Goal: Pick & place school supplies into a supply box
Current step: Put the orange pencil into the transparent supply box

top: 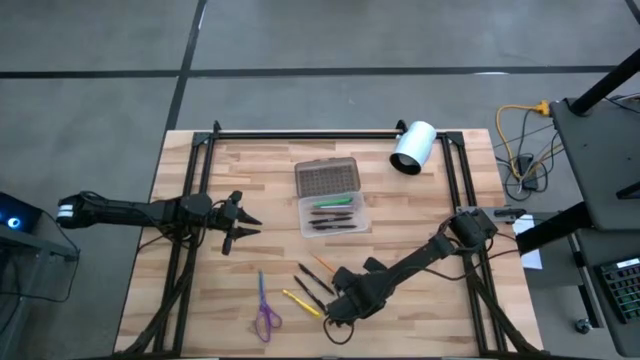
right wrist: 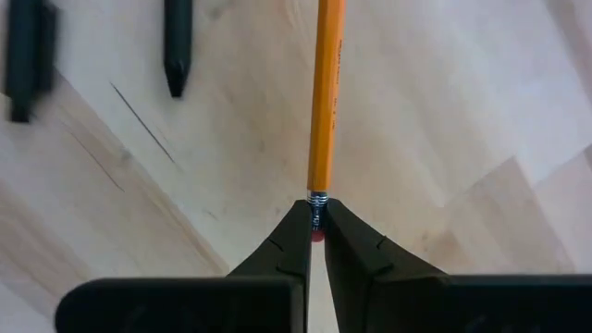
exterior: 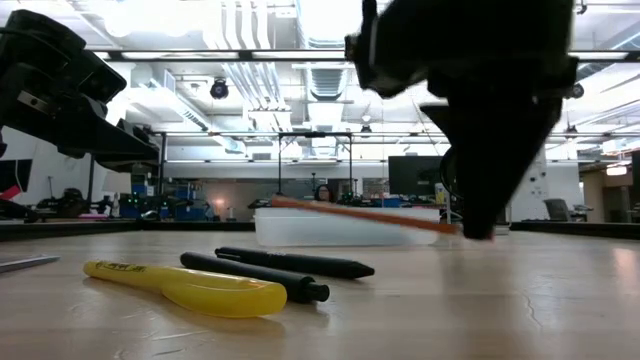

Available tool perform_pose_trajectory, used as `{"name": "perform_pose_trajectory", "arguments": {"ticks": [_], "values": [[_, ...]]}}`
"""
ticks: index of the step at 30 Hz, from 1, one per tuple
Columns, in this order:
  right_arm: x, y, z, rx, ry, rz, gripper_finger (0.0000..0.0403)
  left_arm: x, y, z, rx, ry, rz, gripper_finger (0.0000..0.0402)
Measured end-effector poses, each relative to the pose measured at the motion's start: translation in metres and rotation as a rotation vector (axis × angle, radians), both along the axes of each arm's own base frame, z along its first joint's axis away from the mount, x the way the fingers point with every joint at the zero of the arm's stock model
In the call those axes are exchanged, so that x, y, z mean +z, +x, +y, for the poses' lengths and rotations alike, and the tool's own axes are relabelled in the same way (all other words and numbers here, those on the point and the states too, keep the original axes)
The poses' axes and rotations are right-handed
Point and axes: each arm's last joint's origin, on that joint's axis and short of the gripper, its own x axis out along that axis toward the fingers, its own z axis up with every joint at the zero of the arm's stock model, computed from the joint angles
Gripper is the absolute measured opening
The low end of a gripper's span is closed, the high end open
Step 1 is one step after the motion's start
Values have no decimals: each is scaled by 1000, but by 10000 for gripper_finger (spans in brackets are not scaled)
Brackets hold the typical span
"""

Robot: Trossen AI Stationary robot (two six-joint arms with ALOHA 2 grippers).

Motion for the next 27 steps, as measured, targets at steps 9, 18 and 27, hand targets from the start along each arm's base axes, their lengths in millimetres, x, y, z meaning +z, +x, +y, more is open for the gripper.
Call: {"name": "perform_pose_trajectory", "arguments": {"ticks": [9, 18, 27], "values": [[12, 1, -3, 83, -74, -64, 12, 0, 0, 0, 0, 0, 0, 99], [23, 2, -4, 186, -131, -117, 12, 0, 0, 0, 0, 0, 0, 99], [38, 2, -12, 312, -287, -151, 12, 0, 0, 0, 0, 0, 0, 99]]}}
